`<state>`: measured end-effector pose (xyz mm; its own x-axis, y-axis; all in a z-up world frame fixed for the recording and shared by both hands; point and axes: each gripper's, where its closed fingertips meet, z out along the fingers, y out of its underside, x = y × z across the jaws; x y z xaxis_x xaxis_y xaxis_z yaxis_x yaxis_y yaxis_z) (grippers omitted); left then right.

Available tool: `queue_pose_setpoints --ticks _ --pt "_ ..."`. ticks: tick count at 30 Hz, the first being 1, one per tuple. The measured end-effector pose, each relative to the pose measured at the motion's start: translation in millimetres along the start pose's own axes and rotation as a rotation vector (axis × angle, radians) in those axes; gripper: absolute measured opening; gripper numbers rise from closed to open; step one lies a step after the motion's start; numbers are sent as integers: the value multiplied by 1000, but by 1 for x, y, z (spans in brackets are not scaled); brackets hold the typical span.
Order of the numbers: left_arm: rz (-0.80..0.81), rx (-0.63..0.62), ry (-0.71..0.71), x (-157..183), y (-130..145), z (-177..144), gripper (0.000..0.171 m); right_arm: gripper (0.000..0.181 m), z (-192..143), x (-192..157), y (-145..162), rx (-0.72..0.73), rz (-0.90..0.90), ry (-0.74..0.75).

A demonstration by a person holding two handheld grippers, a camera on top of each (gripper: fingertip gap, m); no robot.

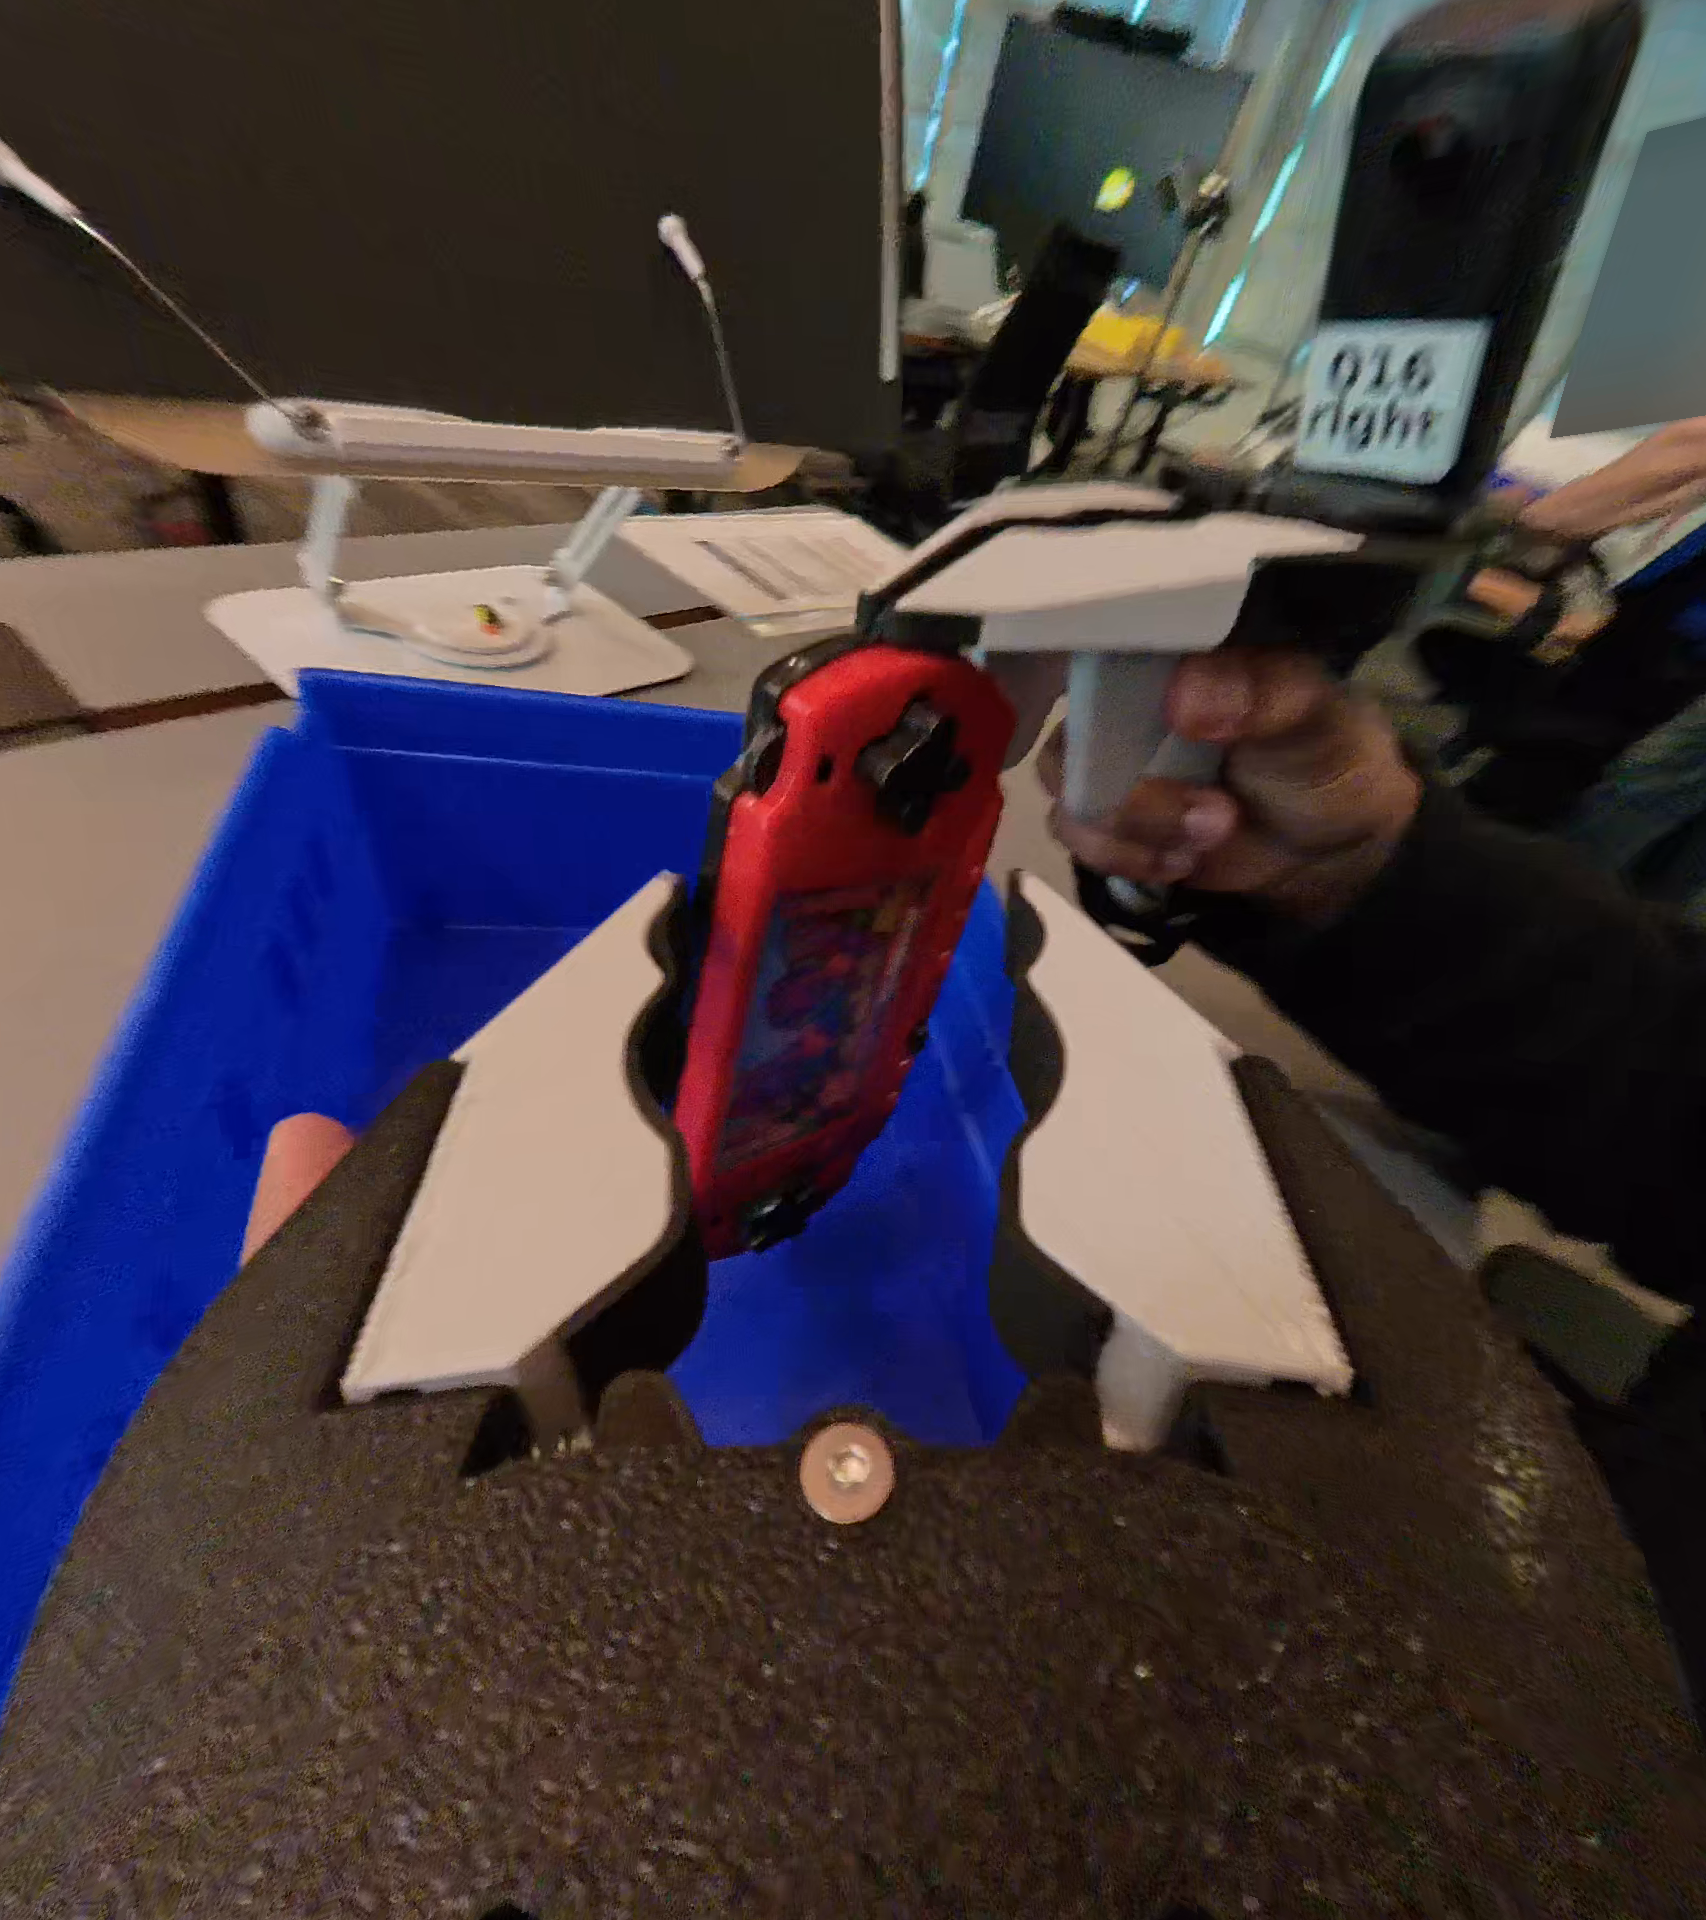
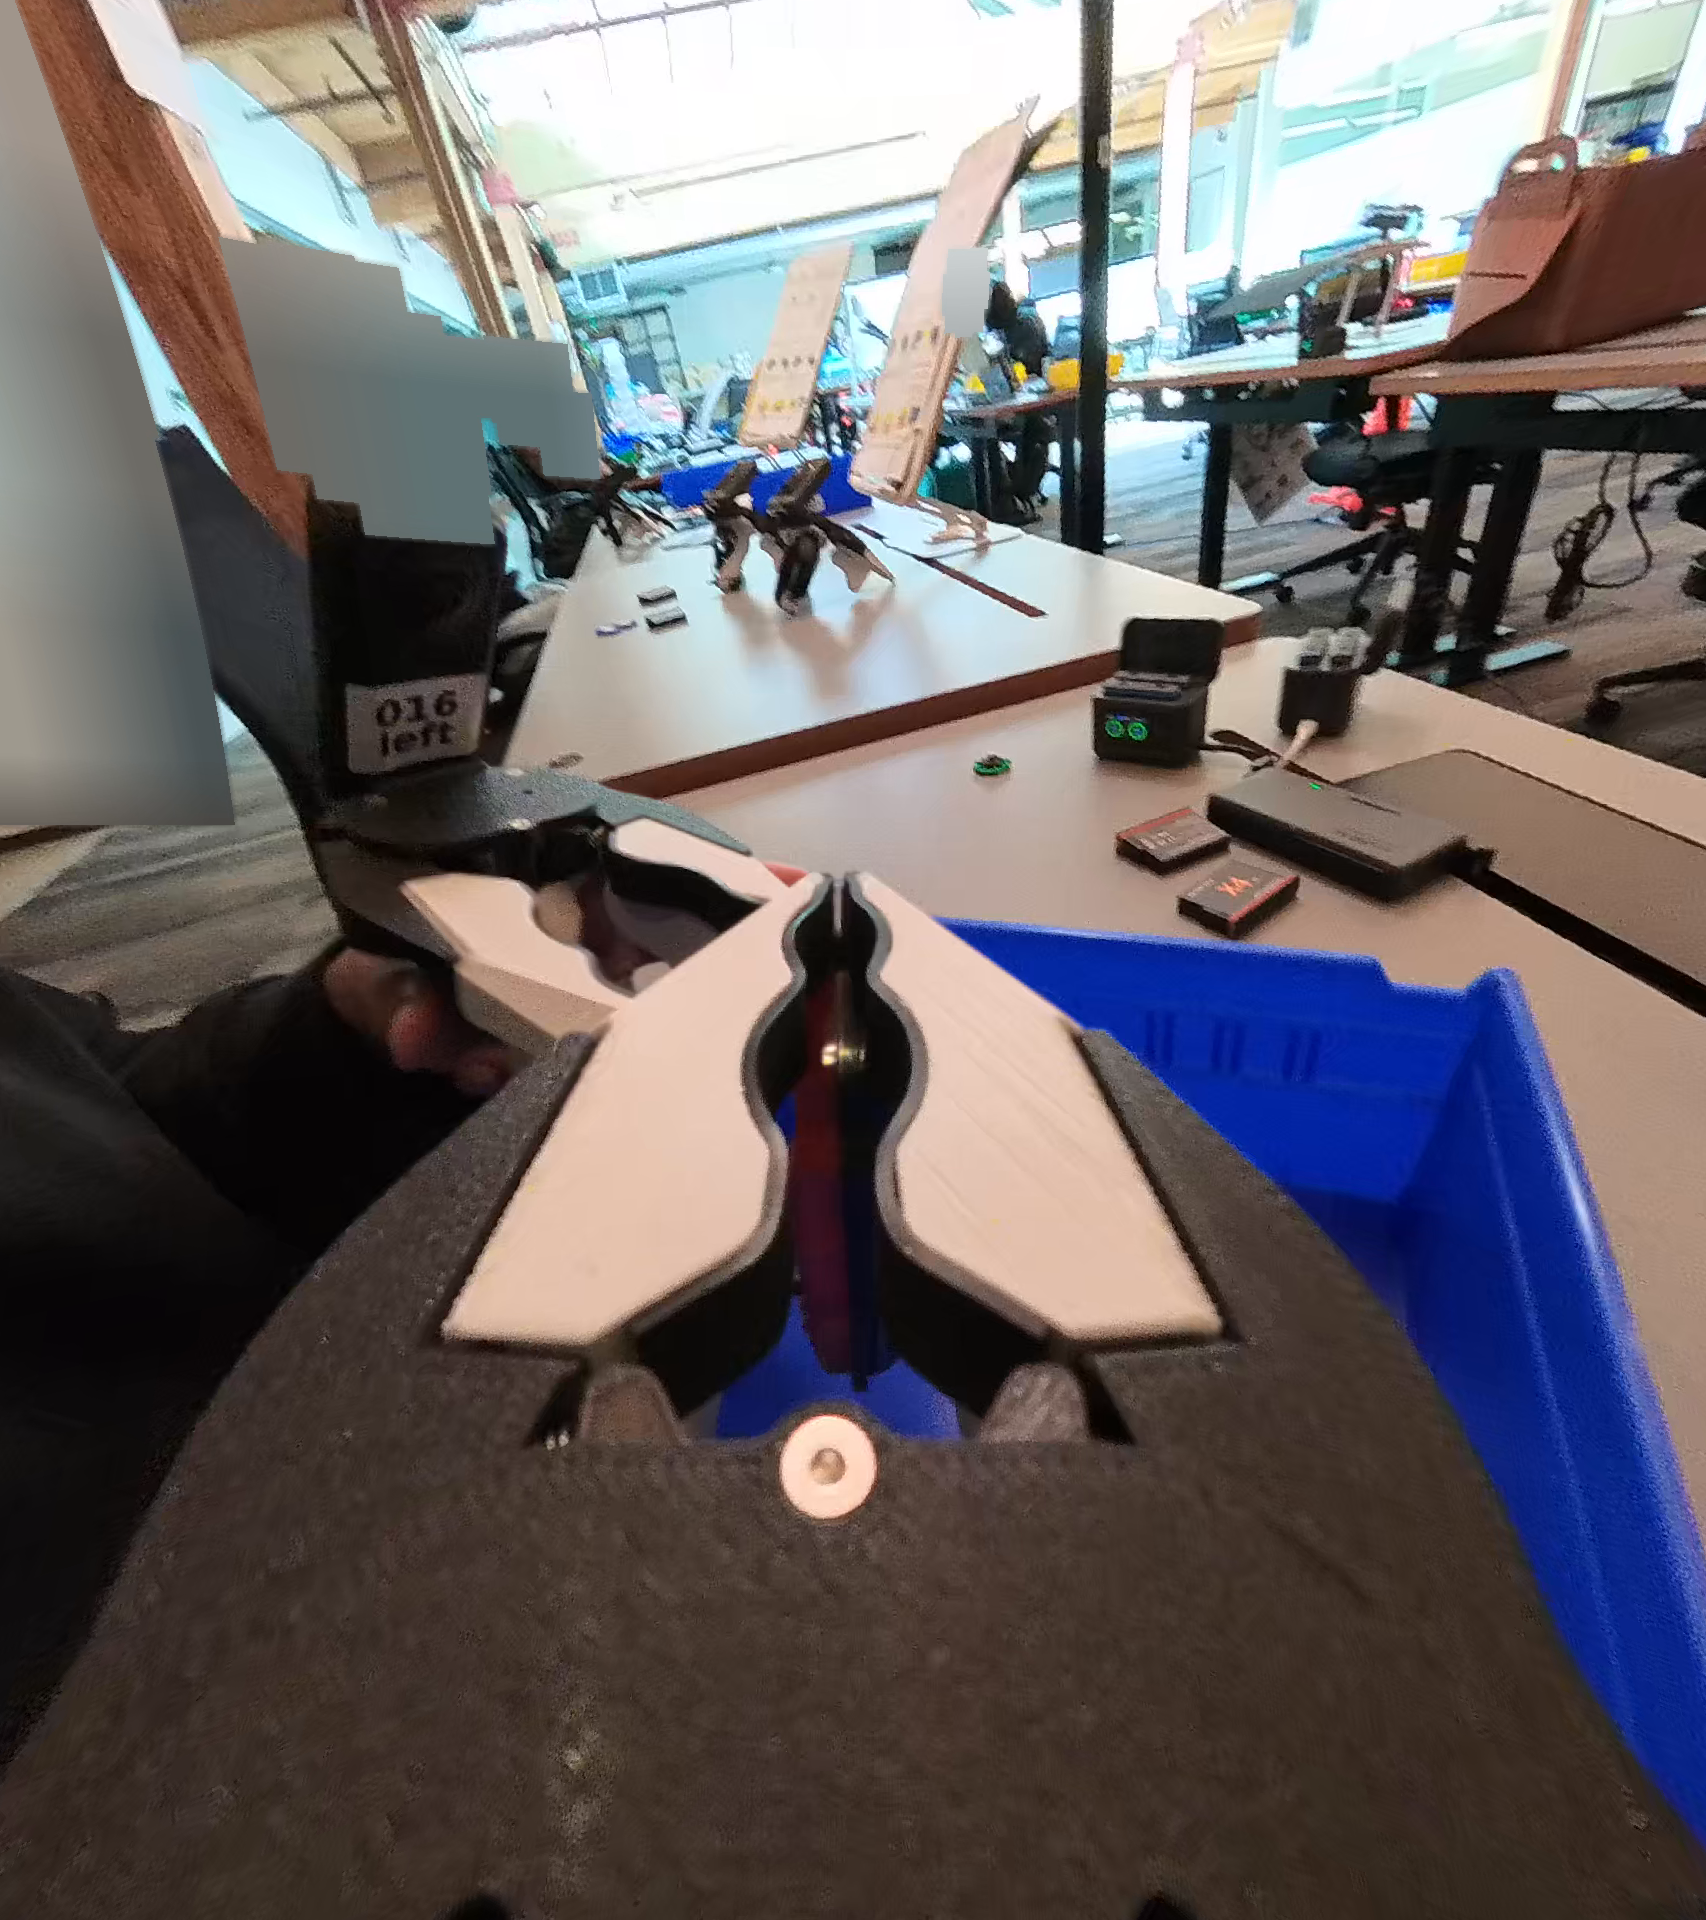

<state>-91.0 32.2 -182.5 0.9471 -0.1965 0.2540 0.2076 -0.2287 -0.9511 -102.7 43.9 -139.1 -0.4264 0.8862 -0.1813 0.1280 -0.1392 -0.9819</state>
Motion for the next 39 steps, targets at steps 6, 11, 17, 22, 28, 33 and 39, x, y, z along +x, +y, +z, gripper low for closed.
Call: queue_pose_setpoints --ticks 6,11,17,22,28,33,39 --pt "44 23 -134 -12 4 -2 64 1 2 21 18 -83 31 223" --pt "124 -39 -197 -9 18 15 64 1 12 26 34 -157 16 390" --pt "193 -11 -311 -23 12 20 64 1 12 26 33 -157 -6 490" --pt "236 33 -312 -24 4 16 70 1 8 23 34 -147 62 456" --pt "279 24 -324 -24 7 22 70 1 10 18 35 -144 95 431" --pt "310 69 -348 -23 0 19 70 1 8 22 34 -130 108 440" --pt "329 57 -310 -17 2 23 57 2 11 19 34 -125 130 402"
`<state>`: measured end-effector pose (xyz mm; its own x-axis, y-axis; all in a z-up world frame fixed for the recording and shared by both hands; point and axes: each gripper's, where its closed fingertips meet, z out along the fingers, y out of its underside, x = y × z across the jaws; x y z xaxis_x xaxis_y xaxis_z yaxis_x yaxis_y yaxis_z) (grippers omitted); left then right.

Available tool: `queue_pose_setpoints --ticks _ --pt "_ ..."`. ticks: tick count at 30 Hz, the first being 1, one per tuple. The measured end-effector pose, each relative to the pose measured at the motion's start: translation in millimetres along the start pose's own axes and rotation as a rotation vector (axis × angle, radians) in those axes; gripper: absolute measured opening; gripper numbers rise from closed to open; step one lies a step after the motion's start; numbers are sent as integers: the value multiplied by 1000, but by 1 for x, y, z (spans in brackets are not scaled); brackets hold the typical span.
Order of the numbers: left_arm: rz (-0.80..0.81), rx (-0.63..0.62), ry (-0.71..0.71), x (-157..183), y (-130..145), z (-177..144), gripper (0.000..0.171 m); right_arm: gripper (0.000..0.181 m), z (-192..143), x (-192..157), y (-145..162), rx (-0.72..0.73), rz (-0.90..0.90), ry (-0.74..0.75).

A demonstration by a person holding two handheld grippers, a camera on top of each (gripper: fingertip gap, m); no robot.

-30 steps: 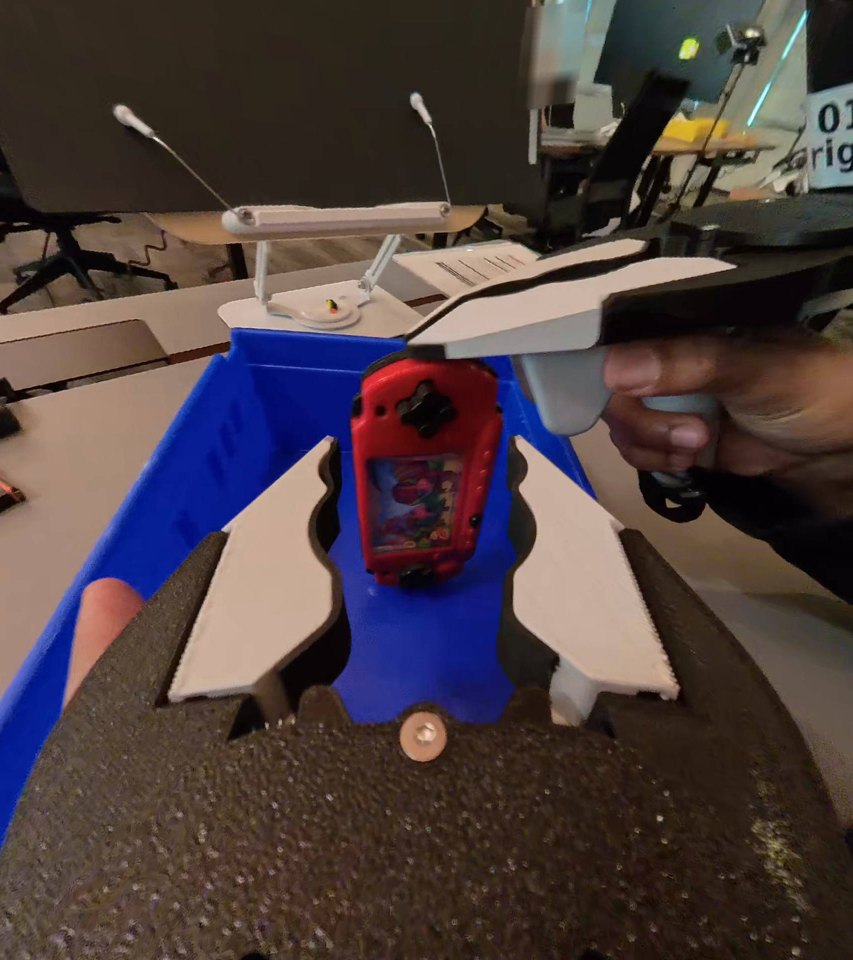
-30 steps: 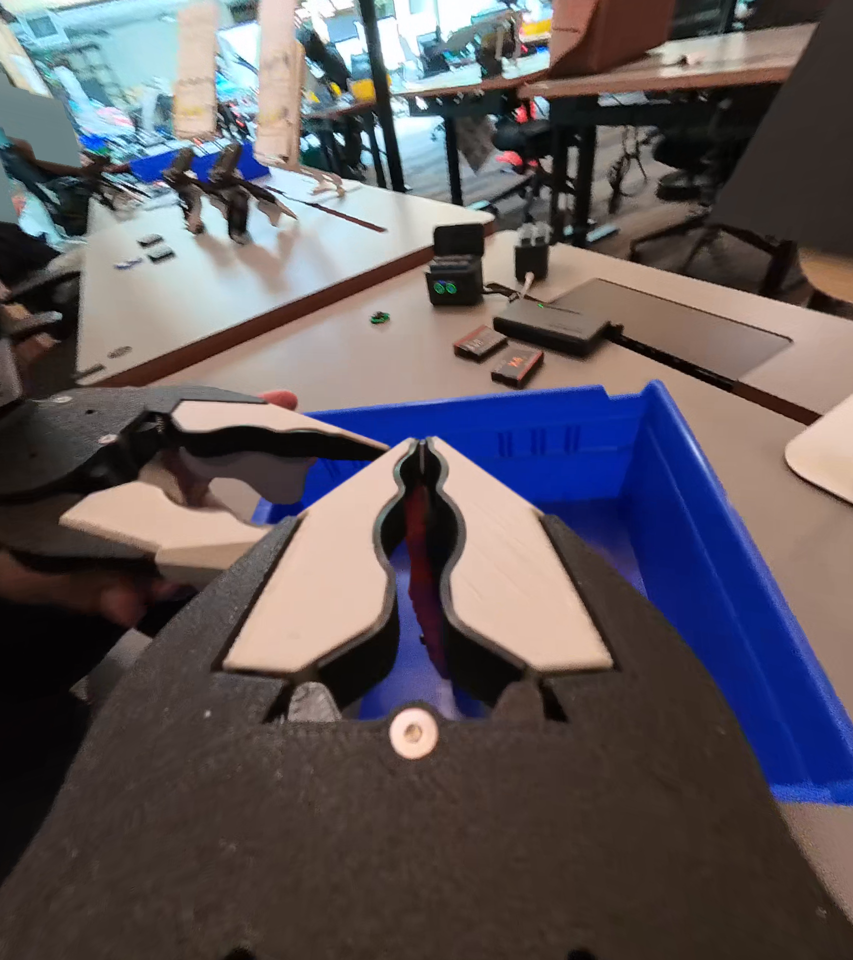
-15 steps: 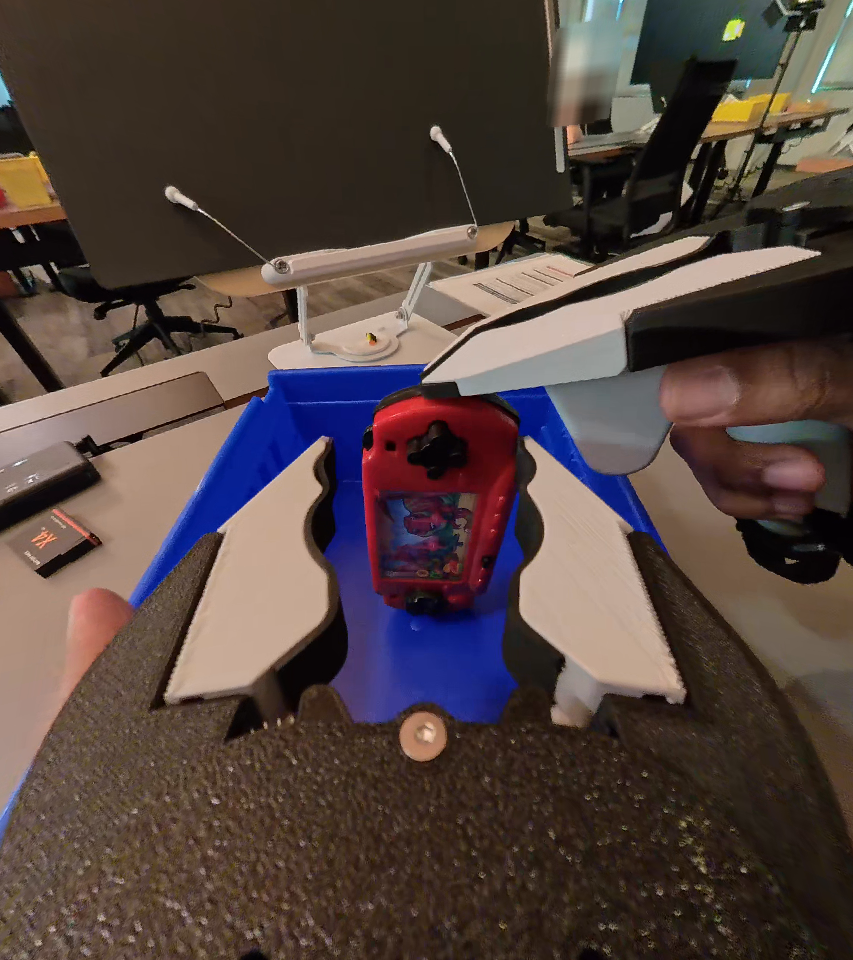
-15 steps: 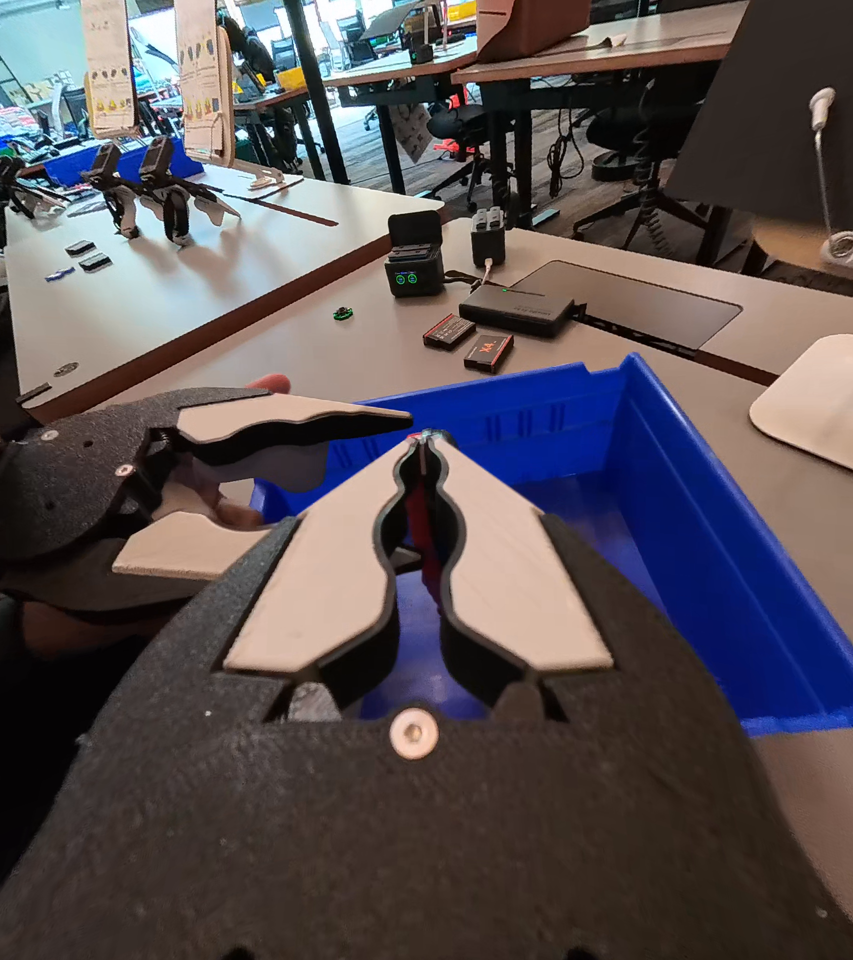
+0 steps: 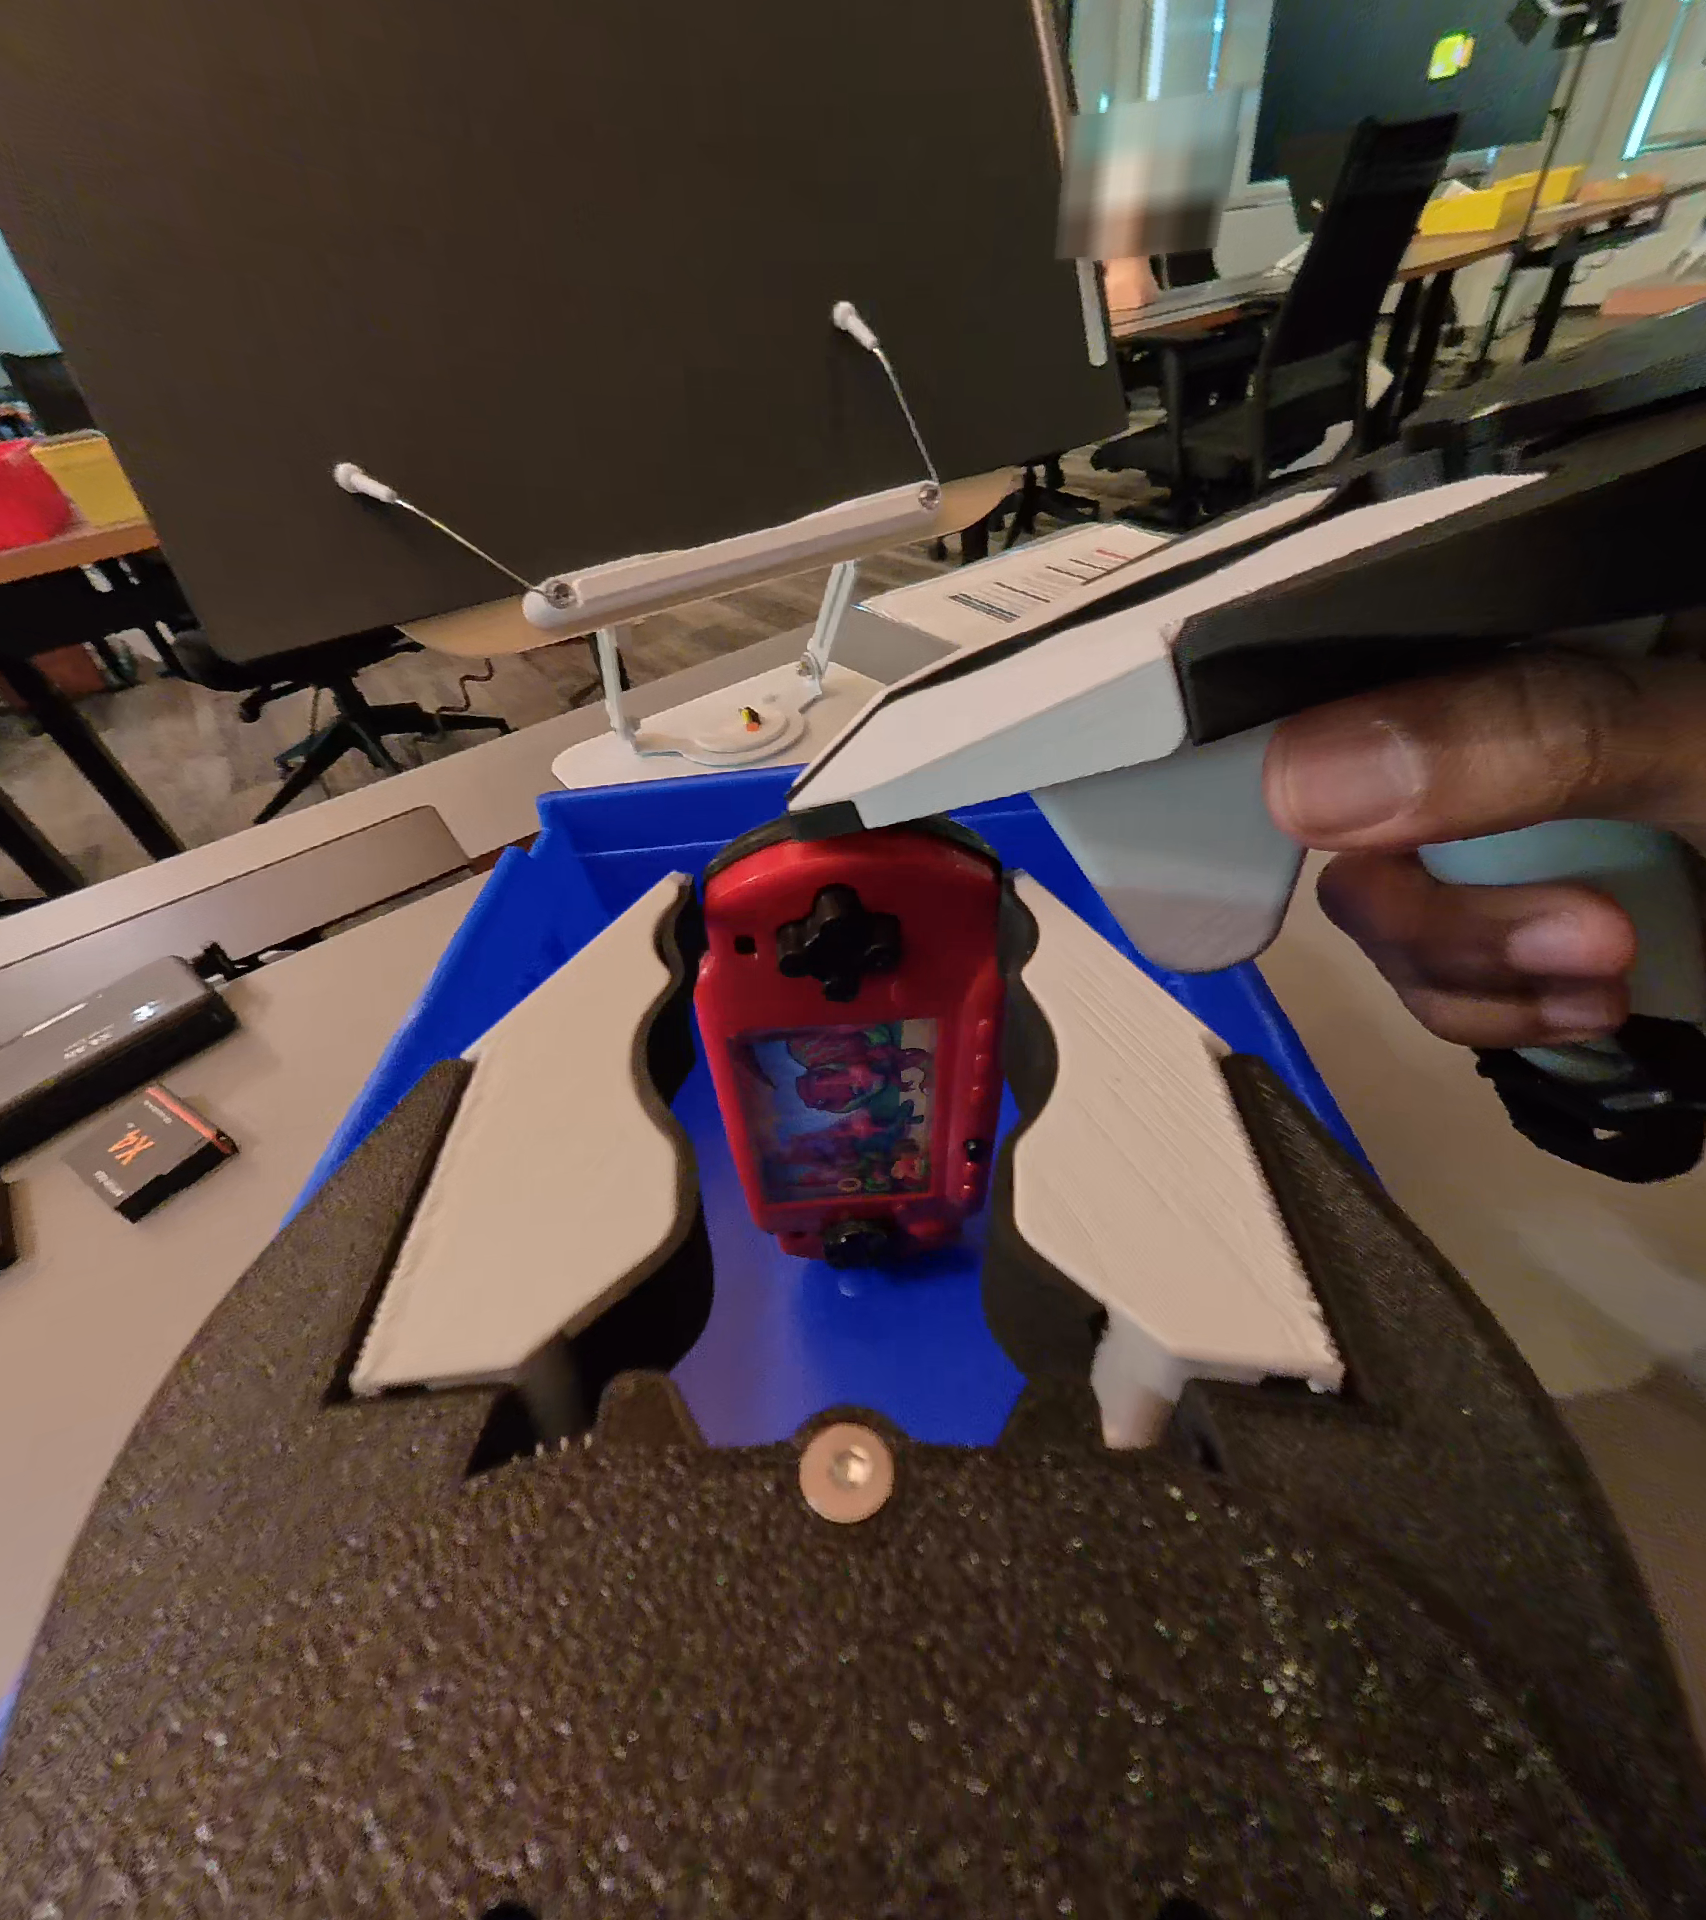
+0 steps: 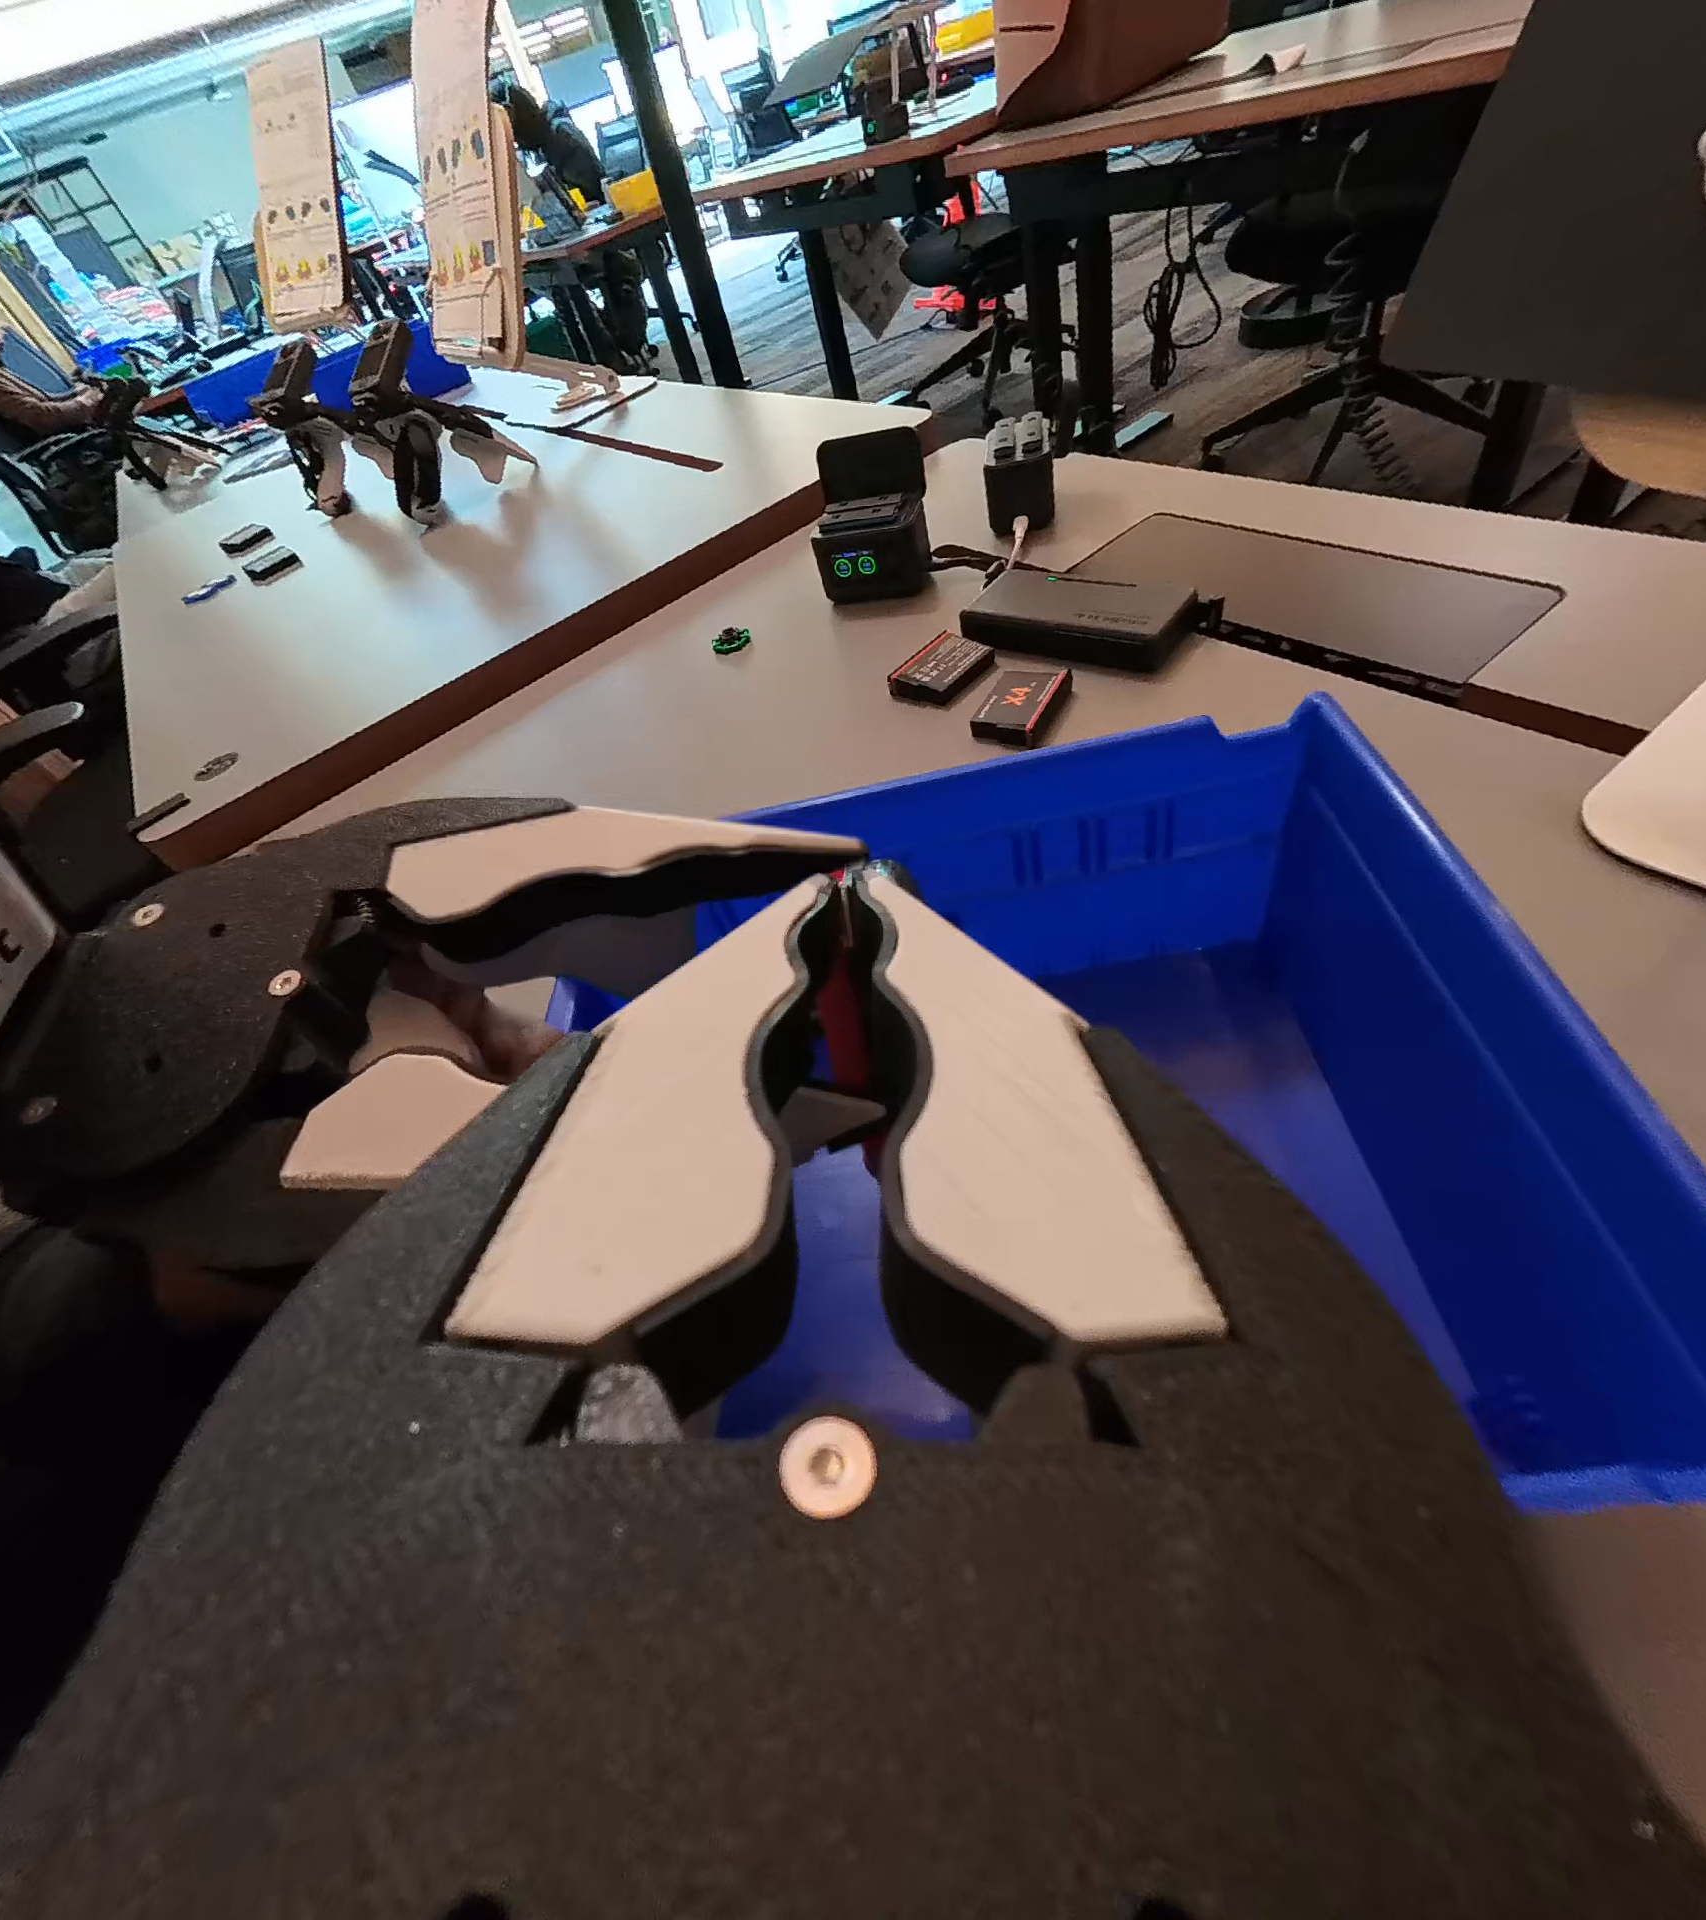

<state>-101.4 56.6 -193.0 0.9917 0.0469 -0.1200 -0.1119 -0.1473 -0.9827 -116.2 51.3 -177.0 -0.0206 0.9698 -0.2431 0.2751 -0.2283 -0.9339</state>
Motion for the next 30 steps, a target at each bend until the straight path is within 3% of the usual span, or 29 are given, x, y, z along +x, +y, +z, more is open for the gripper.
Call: queue_pose_setpoints --ticks 18,22,26,30 --pt "45 3 -36 1 -1 1 56 2 -1 2 0 -4 -18 -4" --pt "41 3 -29 1 -1 1 56 2 -2 2 0 -9 -111 -10" --pt "31 2 -33 0 -1 1 55 22 -11 10 -7 15 -223 28" --pt "39 6 -25 1 -1 1 55 38 -8 10 3 -57 -221 -26"
